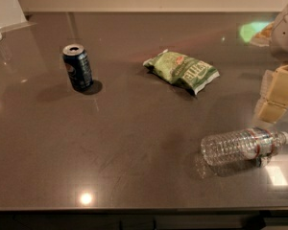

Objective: Move water bottle near green jalapeno chip bag

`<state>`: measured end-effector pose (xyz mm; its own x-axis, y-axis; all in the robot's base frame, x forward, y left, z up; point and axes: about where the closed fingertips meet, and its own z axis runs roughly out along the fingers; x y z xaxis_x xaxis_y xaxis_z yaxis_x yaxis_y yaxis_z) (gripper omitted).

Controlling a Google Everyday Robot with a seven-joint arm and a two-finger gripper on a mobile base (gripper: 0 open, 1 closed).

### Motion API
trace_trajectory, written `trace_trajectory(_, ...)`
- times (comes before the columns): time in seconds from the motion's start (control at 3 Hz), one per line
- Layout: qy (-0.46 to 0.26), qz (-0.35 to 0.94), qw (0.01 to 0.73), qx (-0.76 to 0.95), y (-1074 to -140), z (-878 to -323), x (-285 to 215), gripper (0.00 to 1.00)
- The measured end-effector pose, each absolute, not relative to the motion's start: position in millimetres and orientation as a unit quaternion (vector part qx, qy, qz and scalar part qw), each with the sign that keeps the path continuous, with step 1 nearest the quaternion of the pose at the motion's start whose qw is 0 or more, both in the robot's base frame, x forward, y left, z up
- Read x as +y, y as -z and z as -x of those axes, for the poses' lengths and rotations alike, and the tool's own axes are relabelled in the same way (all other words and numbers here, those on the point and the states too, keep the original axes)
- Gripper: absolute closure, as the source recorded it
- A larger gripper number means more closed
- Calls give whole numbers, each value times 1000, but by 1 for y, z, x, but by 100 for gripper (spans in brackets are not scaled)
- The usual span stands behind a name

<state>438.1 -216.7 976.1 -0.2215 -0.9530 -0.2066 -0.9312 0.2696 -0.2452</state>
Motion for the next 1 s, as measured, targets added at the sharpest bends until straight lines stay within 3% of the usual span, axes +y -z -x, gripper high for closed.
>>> trace_trajectory(1.0, 31, 606, 141, 782, -968, -439, -222, 0)
